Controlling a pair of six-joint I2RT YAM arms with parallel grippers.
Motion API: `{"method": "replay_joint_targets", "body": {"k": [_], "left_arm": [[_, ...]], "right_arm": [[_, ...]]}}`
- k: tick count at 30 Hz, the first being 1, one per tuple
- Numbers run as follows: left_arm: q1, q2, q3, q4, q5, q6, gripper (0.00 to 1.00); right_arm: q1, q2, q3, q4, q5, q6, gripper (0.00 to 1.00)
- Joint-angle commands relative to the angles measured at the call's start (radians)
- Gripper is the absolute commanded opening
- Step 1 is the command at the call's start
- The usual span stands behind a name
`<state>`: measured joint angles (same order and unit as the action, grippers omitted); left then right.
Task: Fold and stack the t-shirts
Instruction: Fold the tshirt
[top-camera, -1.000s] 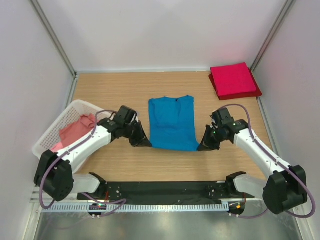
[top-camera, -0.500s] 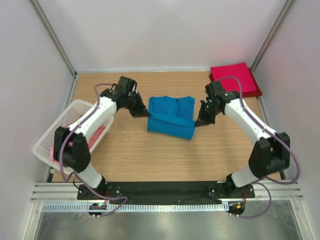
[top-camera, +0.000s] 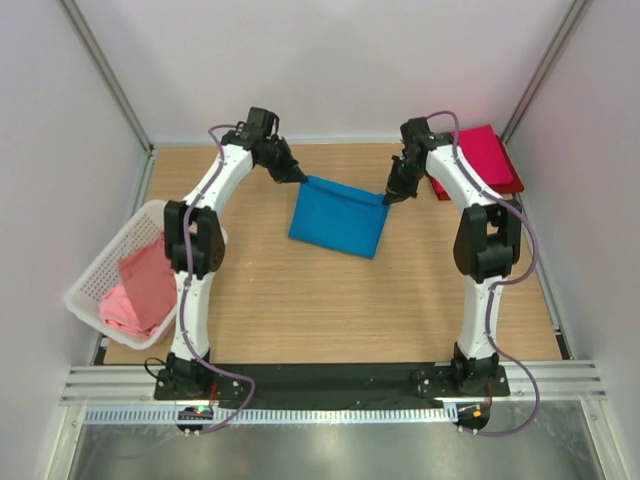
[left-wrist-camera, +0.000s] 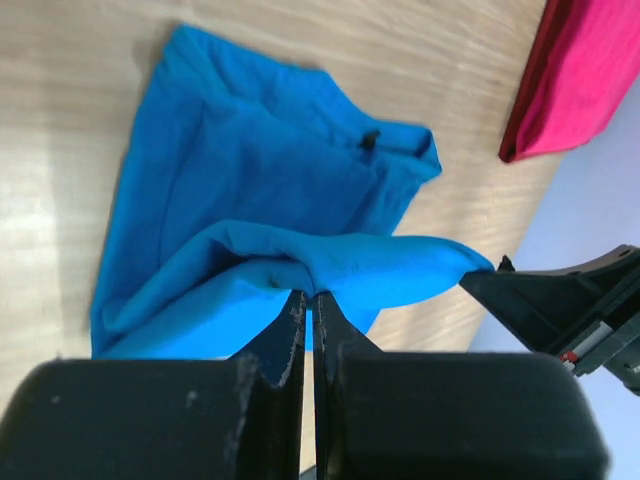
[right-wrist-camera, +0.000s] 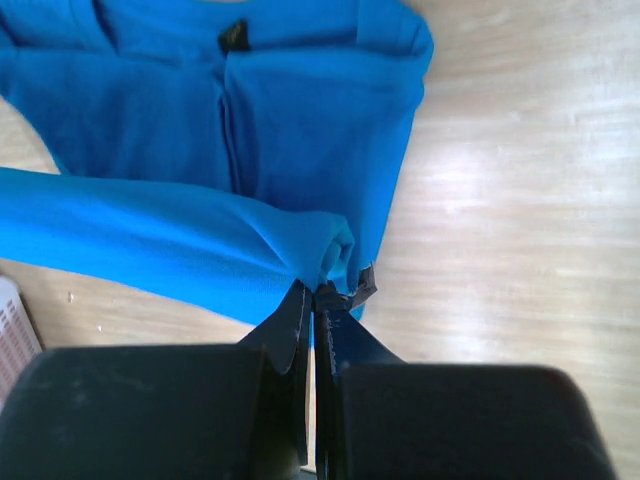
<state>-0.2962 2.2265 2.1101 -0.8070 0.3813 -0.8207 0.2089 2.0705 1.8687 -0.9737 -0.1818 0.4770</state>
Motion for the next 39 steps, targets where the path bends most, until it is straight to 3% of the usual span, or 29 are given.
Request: {"method": "replay_joint_targets", "body": {"k": [1,8,13,15,18,20,23,24,27,32,39], "left_arm": [[0.04,0.094,0.103,0.074,0.044,-0.023,0.0],[0.046,0.329,0.33,0.225,0.16,-0.13,0.0],[0.049,0.389,0.334,0.348,0.168,-0.187,0.02],[0.054,0.412,0.333,0.397,0.185,-0.205,0.17],[0.06,0.415,0.344,0.477,0.205,-0.235,0.25],[0.065,0.397,0.353,0.479,0.205,-0.212,0.37],[0.072,0.312,0.311,0.402,0.147,-0.112,0.44],[0.077,0.289,0.298,0.323,0.122,-0.08,0.44],[0.074,0.182,0.208,0.208,0.025,0.041,0.45],[0.04,0.065,0.047,0.134,-0.013,0.21,0.44],[-0.007,0.064,-0.065,0.051,0.007,0.282,0.42]], "right_arm": [[-0.023,0.051,0.113,-0.045,0.015,-0.006,0.01],[-0.063,0.126,0.147,0.007,0.007,0.052,0.01],[-0.066,0.157,0.15,0.026,0.01,0.072,0.02],[-0.074,0.168,0.141,0.049,0.036,0.081,0.04],[-0.106,0.177,0.132,0.073,0.057,0.124,0.04],[-0.123,0.175,0.129,0.076,0.062,0.159,0.04],[-0.125,0.137,0.104,0.096,0.084,0.192,0.24],[-0.123,0.122,0.071,0.11,0.082,0.198,0.36],[-0.123,0.054,0.006,0.162,0.056,0.192,0.53],[-0.118,-0.001,-0.083,0.194,-0.049,0.13,0.55],[-0.108,-0.024,-0.245,0.268,-0.128,0.092,0.57]]}}
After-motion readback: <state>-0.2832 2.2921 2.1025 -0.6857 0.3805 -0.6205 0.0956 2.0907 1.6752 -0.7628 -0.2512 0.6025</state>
